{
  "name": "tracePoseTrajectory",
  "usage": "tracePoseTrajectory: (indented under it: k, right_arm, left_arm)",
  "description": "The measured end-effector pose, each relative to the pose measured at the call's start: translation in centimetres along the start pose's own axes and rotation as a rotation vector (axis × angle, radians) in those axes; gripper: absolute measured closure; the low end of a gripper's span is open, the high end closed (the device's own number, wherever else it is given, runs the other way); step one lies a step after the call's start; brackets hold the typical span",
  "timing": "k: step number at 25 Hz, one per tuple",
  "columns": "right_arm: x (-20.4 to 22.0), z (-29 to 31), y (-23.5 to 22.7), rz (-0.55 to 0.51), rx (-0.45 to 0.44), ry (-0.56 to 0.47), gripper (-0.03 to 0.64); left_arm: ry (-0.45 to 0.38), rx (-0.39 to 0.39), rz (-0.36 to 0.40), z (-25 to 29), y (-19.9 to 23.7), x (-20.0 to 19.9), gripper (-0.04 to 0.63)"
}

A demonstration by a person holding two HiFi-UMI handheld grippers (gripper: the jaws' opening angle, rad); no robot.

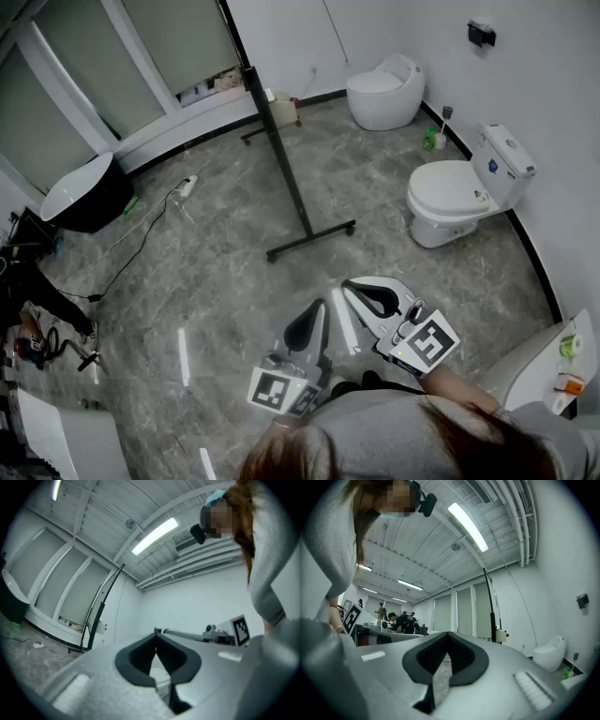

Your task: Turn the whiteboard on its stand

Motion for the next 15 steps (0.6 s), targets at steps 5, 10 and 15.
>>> tracePoseTrajectory:
  k: [5, 10, 15]
  right_arm:
    - [-0.24, 0.02, 0.1, 0.004, 0.007, 0.009, 0.612]
    - [-0.05, -0.27, 0.04, 0.001, 0.004, 0.015, 0.612]
    - [-0.06, -0.49, -0.18, 0.03, 0.014, 0.008, 0.612]
  left_arm:
    - [0.005, -0.006, -0.015, -0.02, 0.05, -0.06, 0.594]
    - [-0.005, -0.016, -0.016, 0.07, -0.22, 0.14, 0.594]
    - [0.0, -0.026, -0.015, 0.05, -0.37, 0.2, 0.594]
Point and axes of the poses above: the fingertips, and each gripper's own axes: z forward along the fingers, y to its left, x out of its underside, the point moved 10 cm from there along -z, backward along the fingers, and after that the axes turned 1 degree about -z, right-handed, at the moved point
